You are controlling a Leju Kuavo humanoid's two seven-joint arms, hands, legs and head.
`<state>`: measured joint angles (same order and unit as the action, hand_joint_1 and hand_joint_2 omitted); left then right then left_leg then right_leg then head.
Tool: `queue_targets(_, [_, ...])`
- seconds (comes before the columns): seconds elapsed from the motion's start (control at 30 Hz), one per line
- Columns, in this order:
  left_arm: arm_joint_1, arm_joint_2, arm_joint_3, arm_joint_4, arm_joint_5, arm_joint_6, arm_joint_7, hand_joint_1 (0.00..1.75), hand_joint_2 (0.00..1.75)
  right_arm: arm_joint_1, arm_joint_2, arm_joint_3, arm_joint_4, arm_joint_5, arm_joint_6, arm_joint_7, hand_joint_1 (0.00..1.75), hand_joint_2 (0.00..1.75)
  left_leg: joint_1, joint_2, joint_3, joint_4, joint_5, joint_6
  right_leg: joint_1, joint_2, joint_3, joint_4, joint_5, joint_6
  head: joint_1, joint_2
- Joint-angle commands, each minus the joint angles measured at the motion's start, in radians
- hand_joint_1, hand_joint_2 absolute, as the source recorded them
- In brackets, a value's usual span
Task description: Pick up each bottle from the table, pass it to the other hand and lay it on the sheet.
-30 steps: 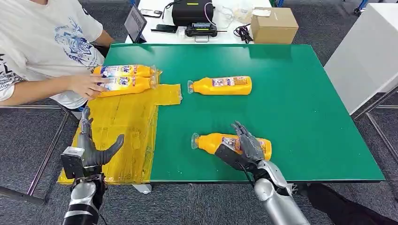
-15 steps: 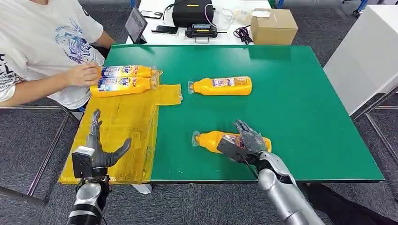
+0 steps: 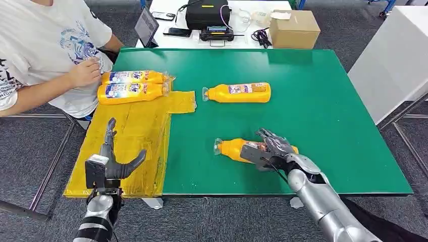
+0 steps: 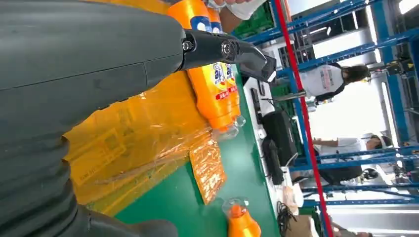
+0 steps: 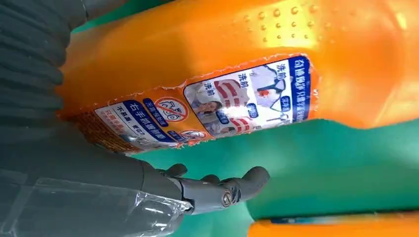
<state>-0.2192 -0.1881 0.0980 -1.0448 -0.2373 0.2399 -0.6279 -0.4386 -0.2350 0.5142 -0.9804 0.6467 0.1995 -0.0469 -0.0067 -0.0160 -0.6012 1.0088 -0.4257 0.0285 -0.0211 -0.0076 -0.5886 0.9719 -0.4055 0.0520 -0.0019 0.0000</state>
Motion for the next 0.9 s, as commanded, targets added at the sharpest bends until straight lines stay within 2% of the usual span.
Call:
queue_targets(0.03, [-0.061, 0.002, -0.002, 0.111, 0.034, 0.008, 0.010, 0.00, 1.75, -0.014, -0.077, 0.120, 0.081, -0.048, 0.037, 0.002, 0.07, 1.75, 0.001, -0.002, 0.002, -0.001, 0.000, -0.002, 0.002, -0.002, 0.003, -0.002, 0.000, -0.002, 0.000, 0.000])
queue_targets(0.07, [-0.062, 0.001, 0.000, 0.115, 0.043, 0.006, 0.010, 0.00, 1.75, -0.021, -0.088, 0.138, 0.077, -0.048, 0.039, 0.008, 1.10, 1.75, 0.001, -0.001, 0.002, -0.001, 0.000, -0.002, 0.001, -0.002, 0.003, -0.001, 0.000, -0.002, 0.000, 0.000])
queue_targets(0.27, [-0.061, 0.000, -0.001, 0.115, 0.044, 0.007, 0.009, 0.00, 1.75, -0.021, -0.091, 0.138, 0.074, -0.049, 0.039, 0.010, 1.10, 1.75, 0.001, -0.001, 0.001, 0.000, 0.000, -0.001, 0.001, -0.001, 0.002, -0.001, 0.000, -0.001, 0.000, 0.000])
queue_targets(0.3, [-0.061, 0.000, -0.001, 0.115, 0.044, 0.007, 0.009, 0.00, 1.75, -0.021, -0.091, 0.138, 0.074, -0.049, 0.039, 0.010, 1.41, 1.75, 0.001, -0.001, 0.001, -0.001, 0.000, -0.001, 0.001, -0.002, 0.002, -0.001, 0.000, -0.002, 0.000, 0.000])
queue_targets(0.33, [-0.059, -0.002, -0.001, 0.112, 0.050, 0.003, 0.007, 0.00, 1.75, -0.022, -0.104, 0.154, 0.062, -0.054, 0.044, 0.022, 1.47, 1.75, 0.002, -0.001, 0.002, -0.001, 0.000, -0.002, 0.002, -0.002, 0.003, -0.002, 0.000, -0.002, 0.000, 0.000])
queue_targets(0.37, [-0.058, -0.003, -0.001, 0.112, 0.052, 0.002, 0.006, 0.00, 1.75, -0.023, -0.109, 0.159, 0.057, -0.054, 0.045, 0.024, 1.66, 1.75, 0.002, -0.001, 0.002, 0.000, 0.000, -0.002, 0.002, -0.002, 0.003, -0.001, 0.000, -0.002, 0.000, 0.000])
queue_targets(0.4, [-0.059, -0.004, -0.003, 0.114, 0.055, 0.000, 0.005, 0.00, 1.75, -0.025, -0.123, 0.172, 0.048, -0.060, 0.053, 0.029, 1.75, 1.75, 0.001, -0.001, 0.001, 0.000, 0.000, -0.001, 0.001, -0.002, 0.002, -0.001, 0.000, -0.002, 0.000, 0.000])
queue_targets(0.53, [-0.062, -0.011, -0.001, 0.126, 0.067, -0.004, 0.000, 0.00, 1.75, -0.030, -0.157, 0.187, 0.020, -0.077, 0.069, 0.038, 1.75, 1.75, 0.000, -0.002, 0.001, 0.000, 0.000, -0.001, 0.000, -0.002, 0.002, -0.001, -0.001, -0.001, -0.001, 0.000])
queue_targets(0.9, [-0.055, -0.014, -0.006, 0.121, 0.068, -0.010, -0.007, 0.00, 1.75, -0.008, -0.167, 0.176, -0.019, -0.094, 0.048, 0.041, 1.75, 1.75, 0.001, -0.002, 0.001, 0.000, 0.000, -0.002, 0.001, -0.002, 0.003, -0.001, 0.000, -0.002, 0.000, 0.000])
